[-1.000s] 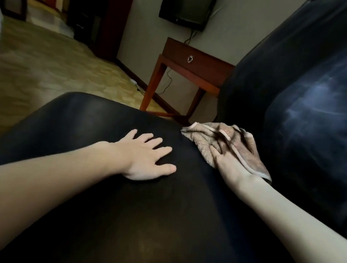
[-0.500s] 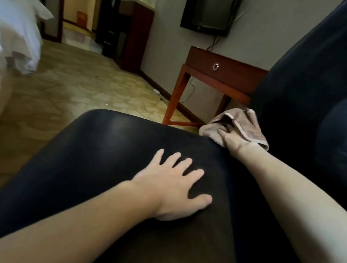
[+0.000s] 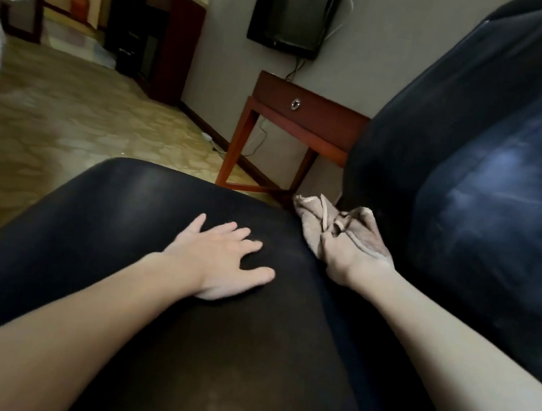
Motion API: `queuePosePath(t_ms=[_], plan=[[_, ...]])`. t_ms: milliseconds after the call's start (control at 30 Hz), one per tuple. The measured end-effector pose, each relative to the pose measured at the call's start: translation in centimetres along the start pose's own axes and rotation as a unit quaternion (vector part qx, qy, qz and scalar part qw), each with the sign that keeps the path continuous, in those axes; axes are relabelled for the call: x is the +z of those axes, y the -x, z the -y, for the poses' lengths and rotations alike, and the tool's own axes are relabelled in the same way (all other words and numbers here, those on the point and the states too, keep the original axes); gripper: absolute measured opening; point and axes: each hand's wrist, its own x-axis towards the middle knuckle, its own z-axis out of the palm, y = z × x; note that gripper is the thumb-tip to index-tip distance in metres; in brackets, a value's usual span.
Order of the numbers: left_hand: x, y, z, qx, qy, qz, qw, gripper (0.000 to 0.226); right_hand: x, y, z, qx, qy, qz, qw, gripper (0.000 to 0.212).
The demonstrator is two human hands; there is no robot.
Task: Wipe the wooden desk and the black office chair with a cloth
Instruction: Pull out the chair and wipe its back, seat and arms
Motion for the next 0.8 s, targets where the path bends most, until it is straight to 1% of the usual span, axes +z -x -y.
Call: queuePosePath(t_ms=[33, 67, 100, 133, 167, 200, 233, 267, 300, 367, 400, 433, 500, 533, 600, 667, 733, 800], plan=[[-0.1, 0.1, 0.0, -0.002, 0.007, 0.001, 1.0, 0.079, 0.0, 2.1, -0.2, -0.056, -0.048, -0.159, 0.984, 0.052], [-0.1, 0.2, -0.1, -0.003, 0.01, 0.001, 1.0, 0.077, 0.1, 3.7, -0.6, -0.086, -0.072, -0.192, 0.975, 0.06], [-0.2, 0.3, -0.1, -0.006, 0.01, -0.002, 1.0, 0.076, -0.3, 5.8, -0.7, -0.084, -0.092, -0.19, 0.974, 0.064], [-0.3, 0.4, -0.2, -0.009, 0.006, -0.005, 1.0, 0.075, -0.4, 7.3, -1.0, -0.102, -0.082, -0.214, 0.968, 0.063], [-0.3, 0.5, -0.2, -0.01, 0.002, -0.004, 1.0, 0.076, -0.6, 8.9, -1.3, -0.119, -0.049, -0.236, 0.963, 0.058], [-0.4, 0.6, -0.3, -0.009, -0.002, -0.003, 1.0, 0.076, -0.4, 10.7, -1.1, -0.128, -0.035, -0.222, 0.966, 0.053], [-0.4, 0.7, -0.3, -0.009, -0.002, -0.003, 1.0, 0.076, -0.5, 12.1, -1.0, -0.116, -0.022, -0.182, 0.976, 0.049], [-0.3, 0.8, -0.2, -0.011, 0.001, -0.006, 1.0, 0.077, -0.4, 12.9, -1.3, -0.103, -0.002, -0.168, 0.98, 0.046], [-0.3, 0.8, -0.1, -0.011, 0.003, -0.006, 1.0, 0.077, -0.4, 13.7, -1.5, -0.085, 0.017, -0.145, 0.986, 0.049], [-0.2, 0.9, 0.0, -0.009, 0.001, -0.004, 1.0, 0.077, 0.2, 14.6, -1.7, -0.049, 0.051, -0.028, 0.997, 0.059], [-0.2, 0.9, 0.0, -0.007, 0.0, -0.004, 1.0, 0.077, 0.5, 14.7, -1.9, -0.038, 0.048, -0.002, 0.998, 0.058], [-0.2, 0.9, 0.0, -0.005, 0.0, -0.002, 1.0, 0.076, -0.2, 14.9, -2.0, -0.031, 0.011, -0.016, 0.999, 0.051], [-0.3, 0.9, -0.1, -0.004, -0.003, 0.001, 1.0, 0.076, -1.3, 14.2, -2.3, -0.026, -0.073, -0.09, 0.993, 0.044], [-0.3, 0.8, -0.2, -0.004, -0.006, 0.002, 1.0, 0.077, -1.7, 13.8, -2.1, -0.029, -0.092, -0.164, 0.982, 0.044], [-0.2, 0.9, -0.4, -0.005, -0.008, 0.005, 1.0, 0.079, -2.6, 12.7, -0.8, -0.017, -0.133, -0.282, 0.95, 0.038], [0.0, 1.0, -0.5, -0.003, -0.012, 0.004, 1.0, 0.081, -3.0, 9.8, -0.1, -0.002, -0.167, -0.346, 0.923, 0.032], [0.0, 1.3, -0.4, 0.009, -0.017, 0.007, 1.0, 0.083, -3.1, 5.4, 0.6, -0.01, -0.213, -0.344, 0.914, 0.032], [-0.1, 1.5, -0.3, 0.017, -0.024, 0.008, 1.0, 0.083, -3.4, 0.3, 2.0, -0.024, -0.218, -0.327, 0.919, 0.032]])
